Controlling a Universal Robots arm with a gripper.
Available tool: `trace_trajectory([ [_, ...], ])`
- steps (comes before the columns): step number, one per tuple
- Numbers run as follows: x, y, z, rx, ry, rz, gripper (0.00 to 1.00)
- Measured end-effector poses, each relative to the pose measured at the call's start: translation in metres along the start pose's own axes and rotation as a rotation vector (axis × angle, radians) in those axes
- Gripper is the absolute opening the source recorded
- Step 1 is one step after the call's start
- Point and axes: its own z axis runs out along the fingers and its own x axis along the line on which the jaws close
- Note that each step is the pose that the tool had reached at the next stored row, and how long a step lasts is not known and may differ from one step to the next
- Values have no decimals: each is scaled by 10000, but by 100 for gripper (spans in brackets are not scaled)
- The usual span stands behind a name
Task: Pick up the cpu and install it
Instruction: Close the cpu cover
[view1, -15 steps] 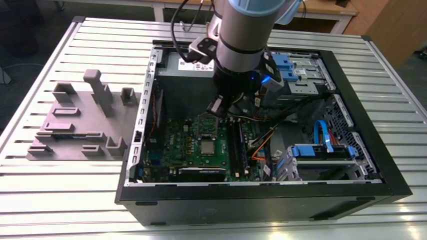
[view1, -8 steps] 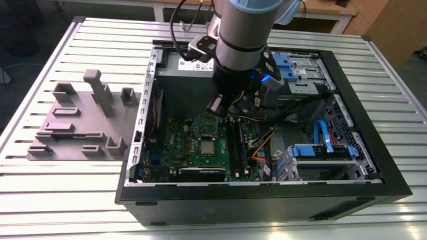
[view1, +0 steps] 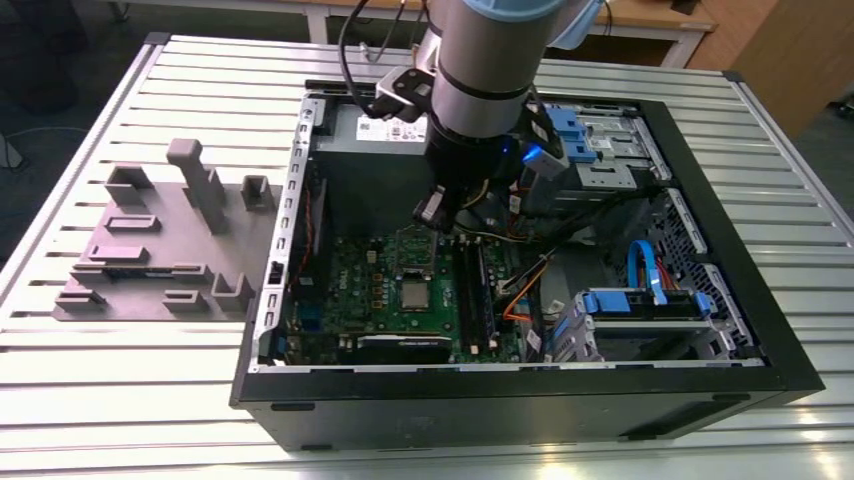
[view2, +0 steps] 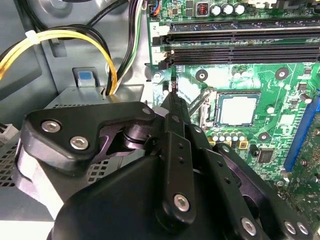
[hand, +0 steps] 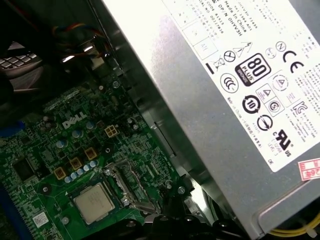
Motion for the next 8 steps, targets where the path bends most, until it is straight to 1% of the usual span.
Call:
trace_trajectory([
  [8,1,8,-39,-1,-1,-5,10],
])
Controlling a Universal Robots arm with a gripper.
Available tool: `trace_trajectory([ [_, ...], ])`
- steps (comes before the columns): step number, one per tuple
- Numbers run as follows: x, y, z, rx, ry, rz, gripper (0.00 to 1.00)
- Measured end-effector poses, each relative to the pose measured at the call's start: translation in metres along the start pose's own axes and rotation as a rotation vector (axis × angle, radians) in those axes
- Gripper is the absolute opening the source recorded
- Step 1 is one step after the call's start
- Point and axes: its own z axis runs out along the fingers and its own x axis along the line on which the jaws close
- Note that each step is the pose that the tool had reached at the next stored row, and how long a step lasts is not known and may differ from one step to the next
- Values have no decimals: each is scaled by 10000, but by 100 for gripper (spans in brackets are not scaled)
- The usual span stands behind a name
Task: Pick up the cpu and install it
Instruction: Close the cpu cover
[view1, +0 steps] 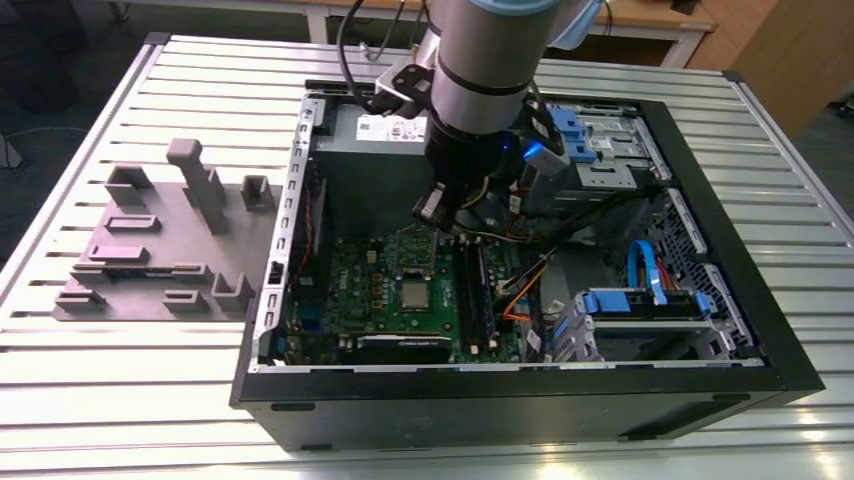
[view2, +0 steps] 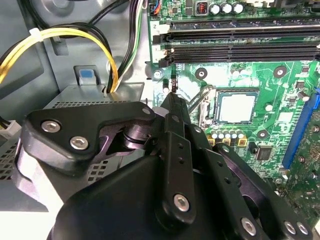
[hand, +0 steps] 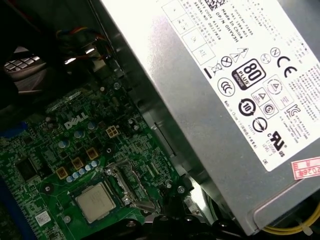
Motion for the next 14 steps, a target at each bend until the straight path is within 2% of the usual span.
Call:
trace_trajectory([
  [14,6,14,-39,0,0,-7,10],
])
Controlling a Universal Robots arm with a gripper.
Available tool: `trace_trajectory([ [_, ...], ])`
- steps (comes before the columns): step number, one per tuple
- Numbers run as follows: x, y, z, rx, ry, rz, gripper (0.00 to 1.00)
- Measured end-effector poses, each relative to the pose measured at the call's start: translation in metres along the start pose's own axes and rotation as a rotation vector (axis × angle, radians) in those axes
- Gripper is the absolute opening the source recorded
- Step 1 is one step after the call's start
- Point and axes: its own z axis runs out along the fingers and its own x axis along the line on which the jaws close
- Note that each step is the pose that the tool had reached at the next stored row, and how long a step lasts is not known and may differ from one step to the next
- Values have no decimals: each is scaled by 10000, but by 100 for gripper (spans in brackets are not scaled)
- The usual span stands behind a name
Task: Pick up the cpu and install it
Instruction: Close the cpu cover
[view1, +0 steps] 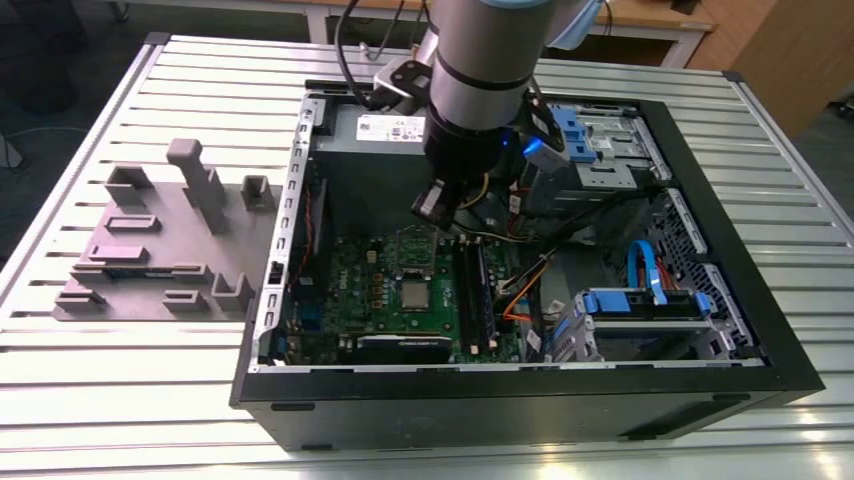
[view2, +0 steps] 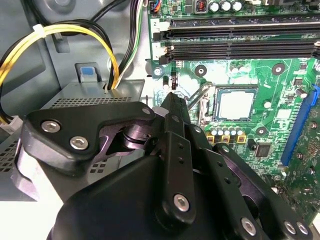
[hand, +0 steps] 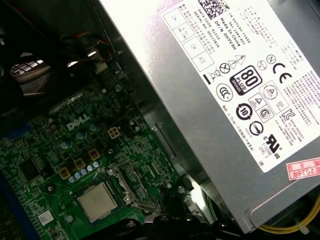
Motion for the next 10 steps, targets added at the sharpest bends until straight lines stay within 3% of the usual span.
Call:
trace_trajectory([
  [10,8,3,-15,0,4,-7,10],
])
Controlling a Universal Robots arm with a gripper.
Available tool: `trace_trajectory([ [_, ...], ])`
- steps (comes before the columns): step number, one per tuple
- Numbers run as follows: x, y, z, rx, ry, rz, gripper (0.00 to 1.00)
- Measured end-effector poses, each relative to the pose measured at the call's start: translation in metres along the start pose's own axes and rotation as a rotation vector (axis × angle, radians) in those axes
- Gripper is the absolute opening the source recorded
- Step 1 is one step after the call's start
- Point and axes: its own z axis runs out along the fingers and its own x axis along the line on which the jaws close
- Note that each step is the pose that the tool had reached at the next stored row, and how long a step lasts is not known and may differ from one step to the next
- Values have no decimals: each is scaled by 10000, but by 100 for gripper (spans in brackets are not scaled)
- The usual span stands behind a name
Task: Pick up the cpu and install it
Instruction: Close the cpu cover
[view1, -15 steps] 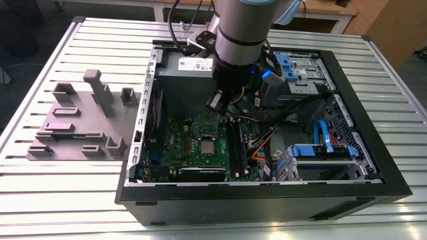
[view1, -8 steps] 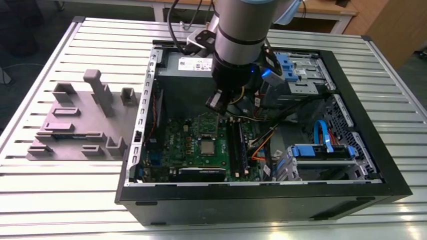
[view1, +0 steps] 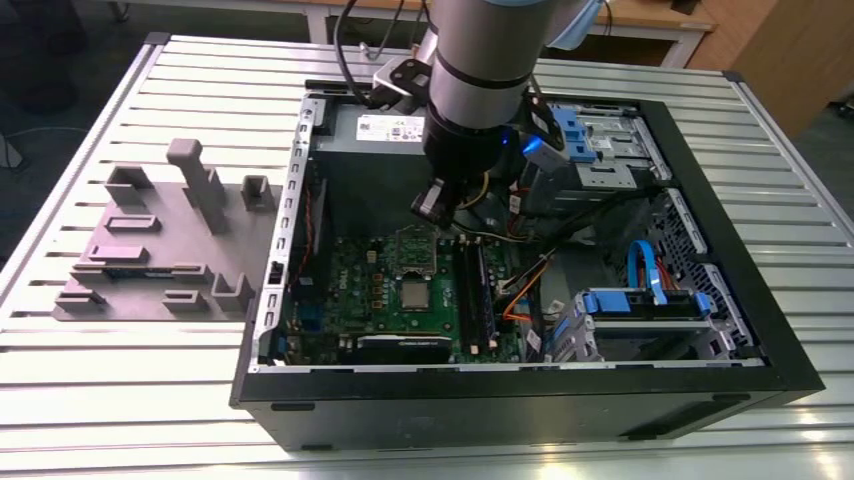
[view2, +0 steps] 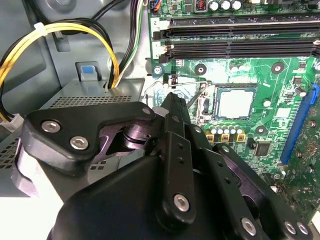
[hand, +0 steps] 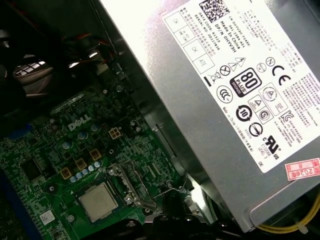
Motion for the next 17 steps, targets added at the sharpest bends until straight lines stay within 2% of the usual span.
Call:
trace_trajectory([
  [7,49,-24,-3,-1,-1,-14,10],
  [17,211,-89,-10,-2,-1,-33,10],
])
